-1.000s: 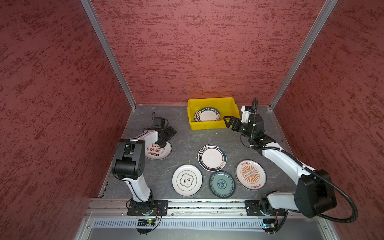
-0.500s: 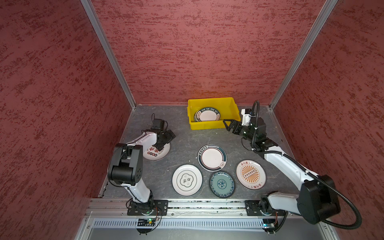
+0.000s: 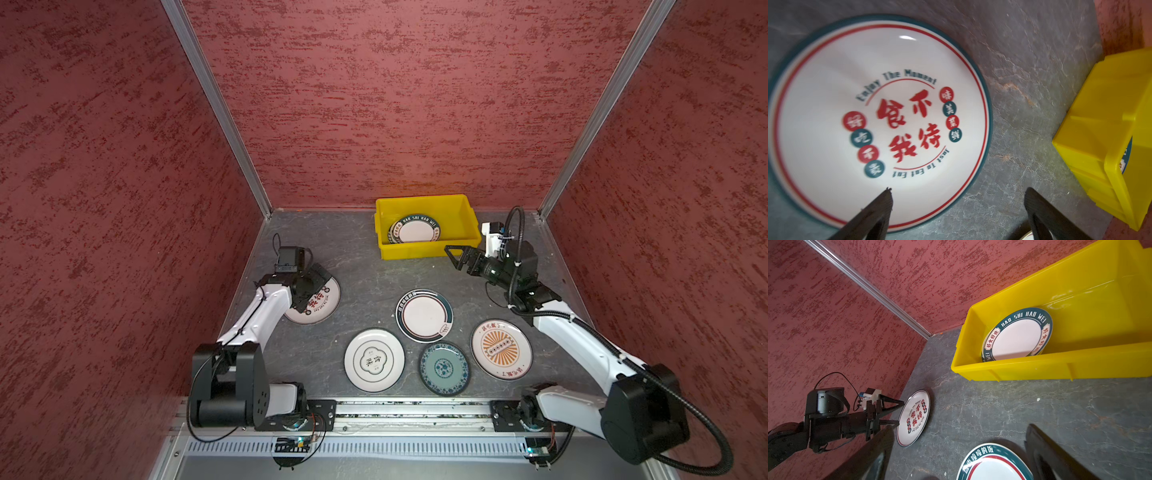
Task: Place the plates into the plastic bin on the countertop
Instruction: Move the plate to the middle-left of the table, then pick up the plate from the middle-left of the table.
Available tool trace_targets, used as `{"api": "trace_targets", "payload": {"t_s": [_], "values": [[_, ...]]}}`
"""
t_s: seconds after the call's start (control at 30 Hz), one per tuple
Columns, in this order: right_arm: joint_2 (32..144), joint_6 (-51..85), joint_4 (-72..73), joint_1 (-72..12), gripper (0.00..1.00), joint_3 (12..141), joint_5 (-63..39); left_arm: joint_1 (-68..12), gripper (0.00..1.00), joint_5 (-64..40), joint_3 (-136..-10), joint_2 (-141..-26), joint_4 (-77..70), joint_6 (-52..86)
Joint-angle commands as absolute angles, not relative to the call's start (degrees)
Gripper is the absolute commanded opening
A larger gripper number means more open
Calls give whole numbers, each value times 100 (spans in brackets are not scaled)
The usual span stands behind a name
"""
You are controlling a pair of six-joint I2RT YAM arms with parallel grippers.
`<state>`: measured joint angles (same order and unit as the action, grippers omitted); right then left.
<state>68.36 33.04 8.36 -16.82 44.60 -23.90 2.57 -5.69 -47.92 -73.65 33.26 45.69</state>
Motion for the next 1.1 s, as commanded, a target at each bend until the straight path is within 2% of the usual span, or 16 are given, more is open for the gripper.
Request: {"api": "trace_targets", "payload": {"t_s": [0.0, 0.23, 0.67, 0.9, 1.07], "values": [[6607, 3289, 1063, -1675, 99, 4305, -2758, 574, 99, -381, -4493, -6863, 3691, 4722], [6486, 3214, 975, -1679, 99, 4104, -2828, 1550, 99, -1530, -3672, -6417, 3327, 4688], [6445, 3191, 802, -1670, 99, 4107, -2564, 1571, 86, -1626, -2978, -6833, 2368, 5008], [6425, 3230, 758, -1672, 99, 4120, -2424, 1575, 82, -1473, -2736, -6935, 2049, 5162], [6416, 3276, 730, -1670, 99, 4140, -2369, 1581, 72, -1383, -2436, -6900, 1698, 5325]]}}
